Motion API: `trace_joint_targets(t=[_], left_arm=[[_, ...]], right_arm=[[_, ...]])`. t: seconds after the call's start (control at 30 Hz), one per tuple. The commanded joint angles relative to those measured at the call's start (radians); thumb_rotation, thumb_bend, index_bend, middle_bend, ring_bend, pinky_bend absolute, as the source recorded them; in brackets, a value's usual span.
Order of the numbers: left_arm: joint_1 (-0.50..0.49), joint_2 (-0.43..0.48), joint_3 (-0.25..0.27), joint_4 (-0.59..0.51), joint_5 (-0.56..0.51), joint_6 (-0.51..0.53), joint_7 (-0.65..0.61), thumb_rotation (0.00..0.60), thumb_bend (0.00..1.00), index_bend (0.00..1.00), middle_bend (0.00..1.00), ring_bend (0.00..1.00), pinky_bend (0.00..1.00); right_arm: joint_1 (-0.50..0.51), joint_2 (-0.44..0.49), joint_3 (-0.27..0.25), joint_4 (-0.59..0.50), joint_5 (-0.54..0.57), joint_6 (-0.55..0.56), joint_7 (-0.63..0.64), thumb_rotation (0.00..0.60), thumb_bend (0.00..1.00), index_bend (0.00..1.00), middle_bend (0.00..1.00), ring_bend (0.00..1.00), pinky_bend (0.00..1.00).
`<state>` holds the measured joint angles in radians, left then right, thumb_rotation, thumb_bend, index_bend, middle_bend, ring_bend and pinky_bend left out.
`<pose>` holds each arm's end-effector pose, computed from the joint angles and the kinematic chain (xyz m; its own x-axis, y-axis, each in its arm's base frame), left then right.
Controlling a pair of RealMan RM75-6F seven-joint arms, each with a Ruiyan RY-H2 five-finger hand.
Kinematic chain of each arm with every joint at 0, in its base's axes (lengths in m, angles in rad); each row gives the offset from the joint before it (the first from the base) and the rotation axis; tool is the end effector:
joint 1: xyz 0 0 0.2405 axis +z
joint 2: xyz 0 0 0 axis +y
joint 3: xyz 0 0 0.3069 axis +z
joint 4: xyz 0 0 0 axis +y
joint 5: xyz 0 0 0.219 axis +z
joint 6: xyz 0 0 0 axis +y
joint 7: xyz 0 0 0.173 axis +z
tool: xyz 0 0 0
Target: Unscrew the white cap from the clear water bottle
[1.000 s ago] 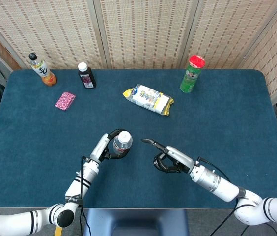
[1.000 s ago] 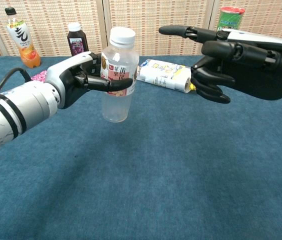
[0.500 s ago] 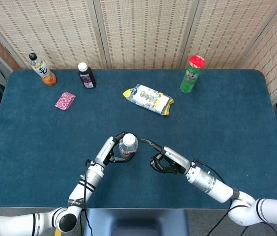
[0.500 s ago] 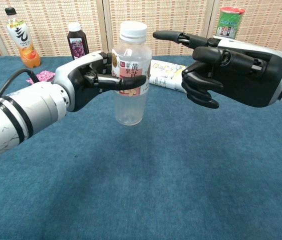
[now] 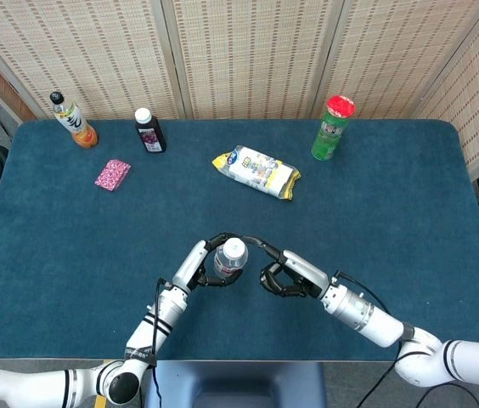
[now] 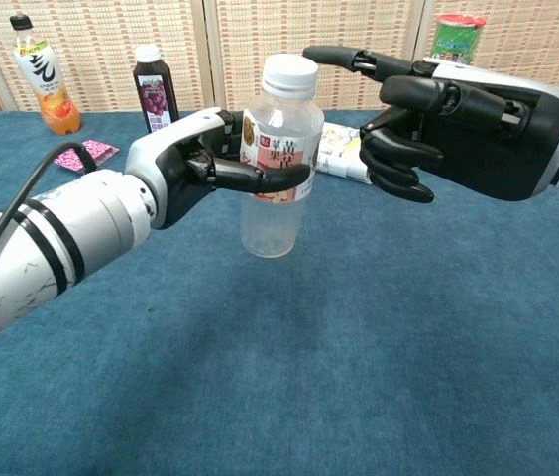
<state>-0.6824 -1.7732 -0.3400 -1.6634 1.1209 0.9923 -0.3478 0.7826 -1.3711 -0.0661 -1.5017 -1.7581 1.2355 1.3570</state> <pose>-0.0745 0.3557 -0.0791 -0.5487 0.5125 0.6605 0.7454 -0.0578 0.6641 -0.1458 -0.3451 0.0175 -0.4235 -0.7985 0.4279 -0.5909 -0.1146 -0.7986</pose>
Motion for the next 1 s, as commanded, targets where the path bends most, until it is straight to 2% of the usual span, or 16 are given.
trace_joint_targets(t=[0.03,0.4,0.7,1.0], left_arm=[[-0.003,-0.002,-0.002,-0.003,0.003,0.003,0.006,0.600,0.52,0.51,0.59,0.27,0.19],[-0.010,0.003,0.003,-0.003,-0.006,-0.006,0.035,0.600,0.52,0.51,0.59,0.27,0.19],[-0.021,0.015,0.015,-0.012,0.002,-0.019,0.065,0.600,0.54,0.57,0.67,0.31,0.20],[-0.036,0.054,0.051,-0.050,-0.002,-0.048,0.151,0.600,0.55,0.59,0.69,0.33,0.21]], right_arm=[[0.002,0.001,-0.003,-0.004,-0.003,-0.002,0.001,0.391,0.70,0.00,0.87,0.75,0.82],[0.007,0.004,-0.010,-0.003,-0.013,-0.003,0.003,0.392,0.70,0.00,0.88,0.76,0.82],[0.023,0.037,-0.020,-0.020,-0.024,-0.023,-0.012,0.393,0.70,0.00,0.89,0.76,0.82],[0.066,0.086,-0.037,-0.032,-0.045,-0.073,0.005,0.392,0.70,0.00,0.90,0.77,0.83]])
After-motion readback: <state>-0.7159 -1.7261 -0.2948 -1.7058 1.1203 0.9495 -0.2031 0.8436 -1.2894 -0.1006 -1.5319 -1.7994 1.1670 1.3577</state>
